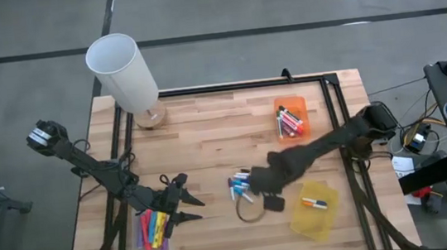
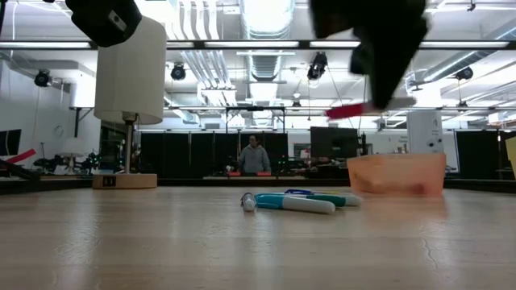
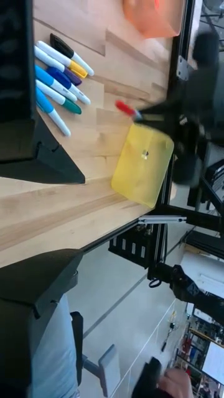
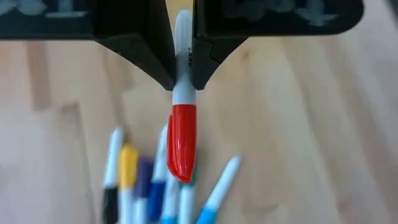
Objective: Pick & Place Markers
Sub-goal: Put the red highlighter pen into the yellow bin
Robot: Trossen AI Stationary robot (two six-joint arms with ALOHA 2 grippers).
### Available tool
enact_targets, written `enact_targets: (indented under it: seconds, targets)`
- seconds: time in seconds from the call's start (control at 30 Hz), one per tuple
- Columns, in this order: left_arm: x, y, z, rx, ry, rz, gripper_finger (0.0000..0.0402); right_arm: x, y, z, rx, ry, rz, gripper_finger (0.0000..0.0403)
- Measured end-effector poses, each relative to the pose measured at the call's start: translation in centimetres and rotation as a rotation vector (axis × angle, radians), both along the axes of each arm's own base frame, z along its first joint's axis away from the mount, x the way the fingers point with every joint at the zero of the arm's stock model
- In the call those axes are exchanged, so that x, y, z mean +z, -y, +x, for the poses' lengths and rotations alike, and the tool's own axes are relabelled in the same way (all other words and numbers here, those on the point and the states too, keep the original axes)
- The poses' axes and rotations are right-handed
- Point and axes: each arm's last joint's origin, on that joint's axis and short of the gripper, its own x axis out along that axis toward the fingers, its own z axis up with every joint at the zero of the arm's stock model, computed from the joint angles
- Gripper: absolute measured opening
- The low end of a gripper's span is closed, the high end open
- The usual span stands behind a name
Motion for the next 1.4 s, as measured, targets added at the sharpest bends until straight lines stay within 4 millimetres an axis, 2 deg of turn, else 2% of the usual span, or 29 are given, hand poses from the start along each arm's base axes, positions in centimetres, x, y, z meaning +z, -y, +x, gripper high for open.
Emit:
enact_targets:
  seconds: [0.2,0.37,0.5,0.6,0.87,1.03,1.23,1.4]
  targets:
    - [0.0,0.0,0.0,0.000,0.000,0.000,0.0174,1.7,-4.6,-2.2,-0.042,-0.045,0.005,0.0023]
    - [0.1,0.0,0.0,0.000,0.008,-0.006,0.0174,2.3,-8.0,-5.0,-0.113,-0.056,-0.082,0.0023]
    - [0.1,0.0,0.0,0.000,0.012,-0.010,0.0174,2.2,-10.2,-7.5,-0.164,-0.068,-0.138,0.0027]
    - [0.2,0.0,0.0,0.001,0.012,-0.014,0.0174,2.1,-11.1,-9.2,-0.200,-0.096,-0.184,0.0029]
    - [0.3,0.0,0.0,0.001,0.025,-0.024,0.0174,0.0,-11.7,-11.6,-0.259,-0.149,-0.255,0.0031]
    - [0.3,0.0,0.0,0.004,0.024,-0.024,0.0174,-1.8,-11.3,-12.1,-0.263,-0.196,-0.269,0.0032]
    - [0.3,0.0,0.1,0.023,0.028,-0.015,0.0174,-3.8,-11.2,-12.6,-0.258,-0.270,-0.205,0.0033]
    - [0.3,0.0,0.1,0.024,0.027,-0.015,0.0174,-4.6,-10.9,-12.9,-0.278,-0.280,-0.217,0.0035]
